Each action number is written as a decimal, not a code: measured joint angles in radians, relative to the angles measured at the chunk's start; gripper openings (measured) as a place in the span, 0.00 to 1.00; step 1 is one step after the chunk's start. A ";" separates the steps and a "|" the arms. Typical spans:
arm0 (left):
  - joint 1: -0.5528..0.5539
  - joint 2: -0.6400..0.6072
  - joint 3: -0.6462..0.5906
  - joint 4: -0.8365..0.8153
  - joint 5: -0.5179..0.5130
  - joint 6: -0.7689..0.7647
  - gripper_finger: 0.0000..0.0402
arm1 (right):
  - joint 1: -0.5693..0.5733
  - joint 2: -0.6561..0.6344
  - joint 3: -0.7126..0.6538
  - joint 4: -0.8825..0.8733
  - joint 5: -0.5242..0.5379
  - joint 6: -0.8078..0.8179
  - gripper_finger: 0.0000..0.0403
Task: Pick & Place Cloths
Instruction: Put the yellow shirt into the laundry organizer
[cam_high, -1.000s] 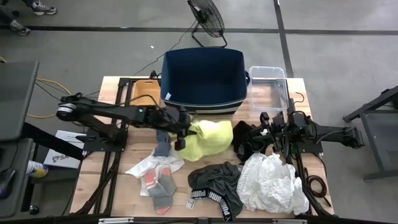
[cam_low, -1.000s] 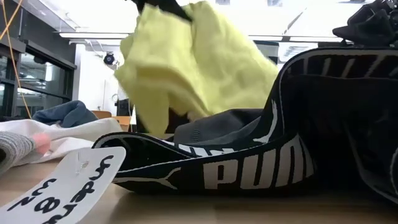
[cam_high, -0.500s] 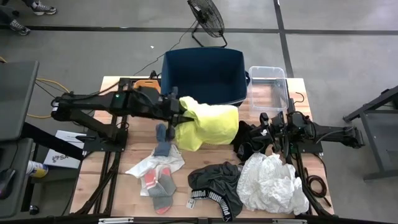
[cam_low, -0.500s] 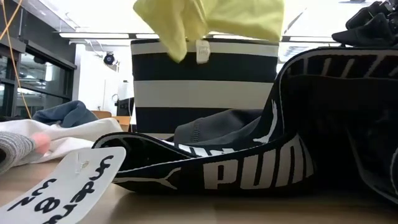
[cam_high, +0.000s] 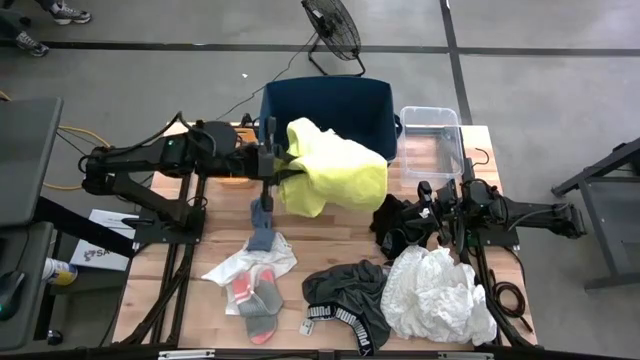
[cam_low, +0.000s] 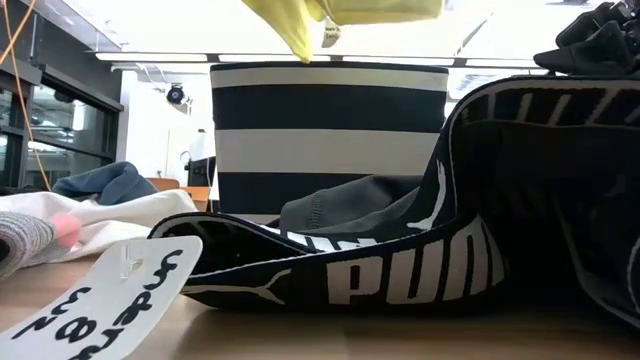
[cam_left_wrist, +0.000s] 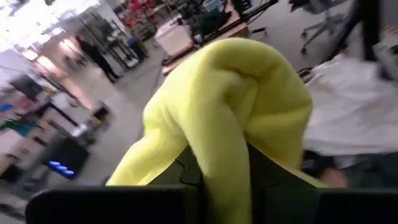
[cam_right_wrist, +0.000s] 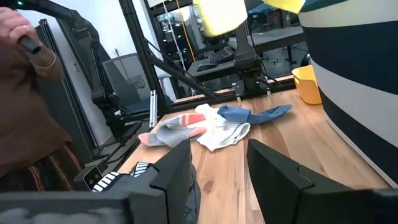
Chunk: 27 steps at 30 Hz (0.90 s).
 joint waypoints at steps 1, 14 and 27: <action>0.012 0.000 0.000 0.003 -0.003 0.024 0.11 | 0.000 0.000 0.000 0.000 0.000 0.000 0.37; 0.277 0.018 0.000 0.094 0.005 0.075 0.11 | 0.000 0.000 0.000 0.000 0.000 0.000 0.37; 0.540 0.166 0.000 0.162 0.238 -0.255 0.11 | 0.000 0.000 0.000 0.000 0.000 0.000 0.37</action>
